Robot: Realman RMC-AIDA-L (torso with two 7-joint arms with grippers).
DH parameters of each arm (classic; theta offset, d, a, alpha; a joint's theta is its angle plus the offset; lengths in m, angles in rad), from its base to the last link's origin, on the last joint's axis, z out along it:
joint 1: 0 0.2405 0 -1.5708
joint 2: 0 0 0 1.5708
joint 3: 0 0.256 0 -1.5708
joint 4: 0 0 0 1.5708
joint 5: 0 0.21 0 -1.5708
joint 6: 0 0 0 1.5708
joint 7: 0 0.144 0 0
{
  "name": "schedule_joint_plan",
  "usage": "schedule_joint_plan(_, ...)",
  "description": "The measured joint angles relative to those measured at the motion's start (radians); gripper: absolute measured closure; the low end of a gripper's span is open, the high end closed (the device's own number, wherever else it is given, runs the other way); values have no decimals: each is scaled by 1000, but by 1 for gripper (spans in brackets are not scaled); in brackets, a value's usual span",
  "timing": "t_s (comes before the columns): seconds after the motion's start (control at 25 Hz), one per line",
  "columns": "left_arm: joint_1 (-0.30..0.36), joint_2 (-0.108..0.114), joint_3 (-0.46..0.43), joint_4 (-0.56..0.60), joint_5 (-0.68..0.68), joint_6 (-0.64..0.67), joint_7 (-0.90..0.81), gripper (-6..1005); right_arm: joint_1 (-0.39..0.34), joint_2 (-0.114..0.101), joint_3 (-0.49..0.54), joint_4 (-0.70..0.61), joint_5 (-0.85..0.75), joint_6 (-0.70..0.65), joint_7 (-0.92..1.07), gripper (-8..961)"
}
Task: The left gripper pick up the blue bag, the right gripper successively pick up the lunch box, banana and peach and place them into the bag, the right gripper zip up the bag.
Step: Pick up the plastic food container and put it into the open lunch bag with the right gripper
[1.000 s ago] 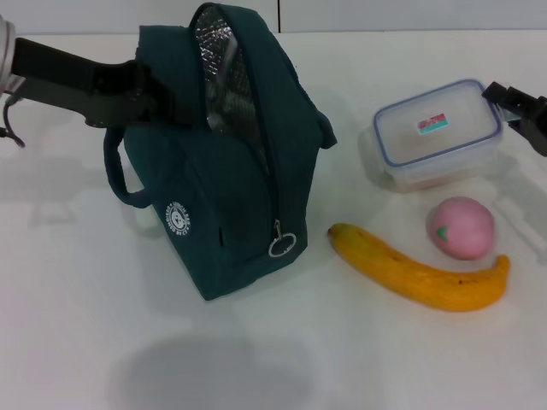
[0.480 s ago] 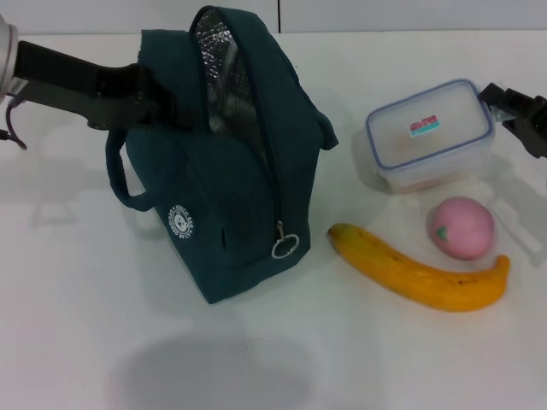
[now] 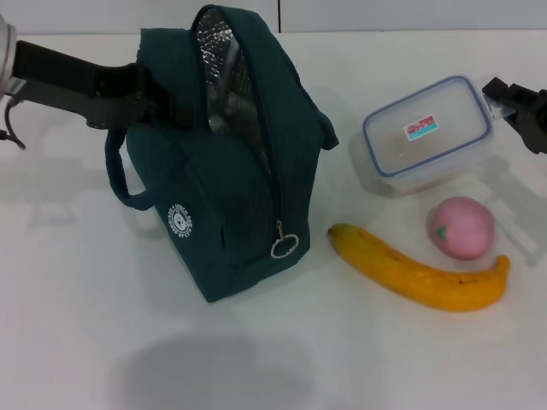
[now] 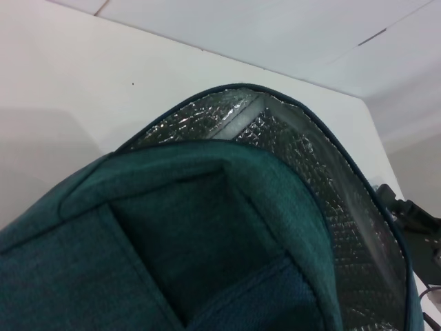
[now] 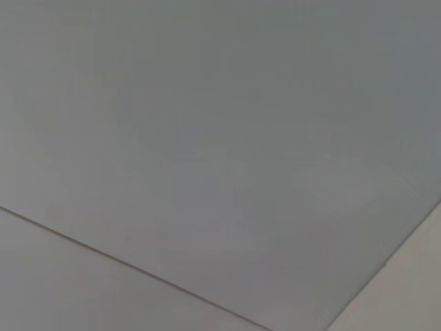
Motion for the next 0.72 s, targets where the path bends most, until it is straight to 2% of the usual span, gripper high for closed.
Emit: schedule_joint_plan(0.72,-4,-2,6,0,-57,20,-8,969,-61,-9,1,-4,166,-145,9,853)
